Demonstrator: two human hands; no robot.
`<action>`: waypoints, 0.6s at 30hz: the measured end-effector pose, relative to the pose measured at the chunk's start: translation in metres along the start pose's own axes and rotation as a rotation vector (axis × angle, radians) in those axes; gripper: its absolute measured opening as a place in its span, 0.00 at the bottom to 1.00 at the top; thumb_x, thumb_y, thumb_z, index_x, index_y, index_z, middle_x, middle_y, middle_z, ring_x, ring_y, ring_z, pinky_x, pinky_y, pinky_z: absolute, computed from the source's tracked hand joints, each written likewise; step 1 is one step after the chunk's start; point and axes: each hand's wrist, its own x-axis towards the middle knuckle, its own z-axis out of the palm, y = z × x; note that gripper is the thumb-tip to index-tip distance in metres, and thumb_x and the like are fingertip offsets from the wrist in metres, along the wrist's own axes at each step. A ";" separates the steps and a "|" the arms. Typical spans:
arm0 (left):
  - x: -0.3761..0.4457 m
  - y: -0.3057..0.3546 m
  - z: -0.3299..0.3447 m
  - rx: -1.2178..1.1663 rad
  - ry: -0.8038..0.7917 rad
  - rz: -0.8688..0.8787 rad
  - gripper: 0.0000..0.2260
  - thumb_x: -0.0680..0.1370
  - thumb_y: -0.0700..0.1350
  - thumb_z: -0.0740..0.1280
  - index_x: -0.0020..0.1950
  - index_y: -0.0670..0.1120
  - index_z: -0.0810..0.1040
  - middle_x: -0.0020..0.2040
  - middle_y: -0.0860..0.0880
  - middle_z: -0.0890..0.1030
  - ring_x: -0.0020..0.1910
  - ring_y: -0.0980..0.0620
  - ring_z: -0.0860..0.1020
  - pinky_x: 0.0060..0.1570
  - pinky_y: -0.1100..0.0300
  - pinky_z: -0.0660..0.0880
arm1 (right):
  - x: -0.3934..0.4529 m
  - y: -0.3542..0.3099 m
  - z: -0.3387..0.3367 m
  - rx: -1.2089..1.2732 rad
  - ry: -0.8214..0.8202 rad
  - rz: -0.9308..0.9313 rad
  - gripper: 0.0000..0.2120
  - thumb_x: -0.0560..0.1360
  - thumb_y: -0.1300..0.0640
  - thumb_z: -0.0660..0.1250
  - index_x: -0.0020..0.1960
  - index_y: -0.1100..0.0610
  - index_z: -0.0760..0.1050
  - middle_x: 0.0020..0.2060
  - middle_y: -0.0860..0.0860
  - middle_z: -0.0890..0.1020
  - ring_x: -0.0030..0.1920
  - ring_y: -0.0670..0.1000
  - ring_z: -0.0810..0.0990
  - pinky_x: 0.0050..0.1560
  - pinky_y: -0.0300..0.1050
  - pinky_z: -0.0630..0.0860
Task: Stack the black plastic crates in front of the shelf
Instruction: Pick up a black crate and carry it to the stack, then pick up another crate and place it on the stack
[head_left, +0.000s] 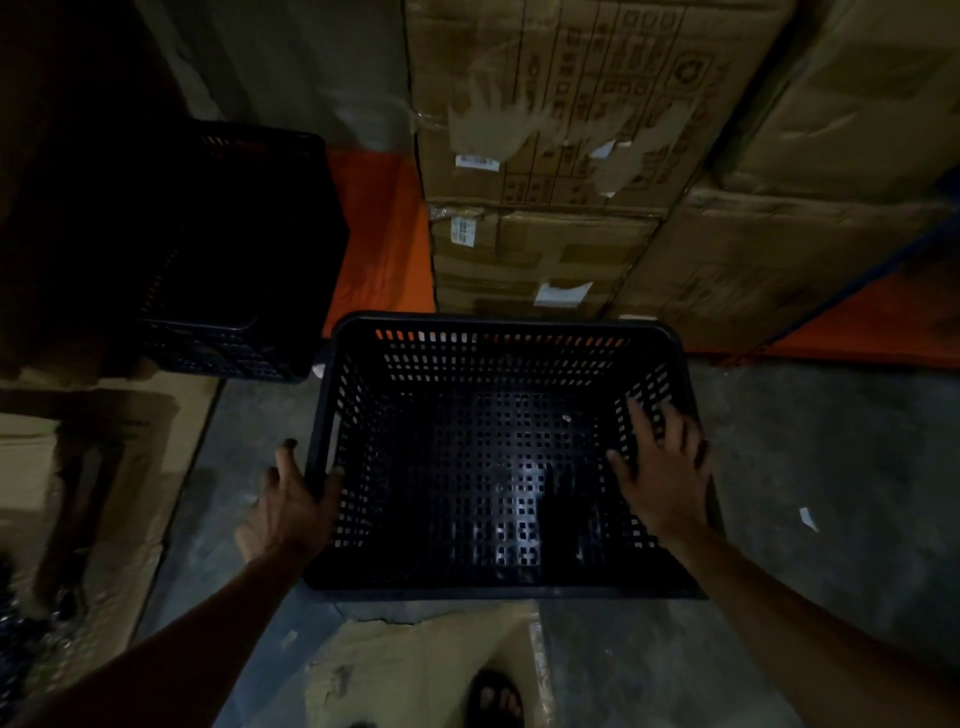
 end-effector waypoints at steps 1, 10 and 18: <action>0.006 0.002 -0.006 -0.070 0.013 -0.008 0.30 0.75 0.65 0.57 0.73 0.54 0.55 0.68 0.40 0.73 0.58 0.34 0.77 0.49 0.43 0.73 | 0.008 -0.018 -0.005 0.025 -0.024 -0.060 0.29 0.78 0.39 0.56 0.76 0.46 0.57 0.74 0.56 0.61 0.72 0.63 0.59 0.68 0.66 0.57; 0.124 -0.016 -0.044 -0.536 -0.002 -0.184 0.27 0.78 0.61 0.57 0.71 0.46 0.63 0.64 0.35 0.75 0.61 0.35 0.75 0.60 0.45 0.71 | 0.095 -0.224 -0.005 0.331 -0.190 -0.433 0.28 0.79 0.36 0.51 0.75 0.45 0.58 0.69 0.53 0.63 0.68 0.58 0.60 0.67 0.60 0.57; 0.253 -0.059 -0.046 -0.998 -0.186 -0.461 0.35 0.76 0.64 0.60 0.77 0.51 0.53 0.73 0.39 0.67 0.61 0.34 0.75 0.56 0.40 0.75 | 0.180 -0.402 0.021 0.524 -0.166 -0.457 0.21 0.78 0.43 0.59 0.69 0.49 0.67 0.60 0.52 0.78 0.61 0.56 0.75 0.57 0.49 0.69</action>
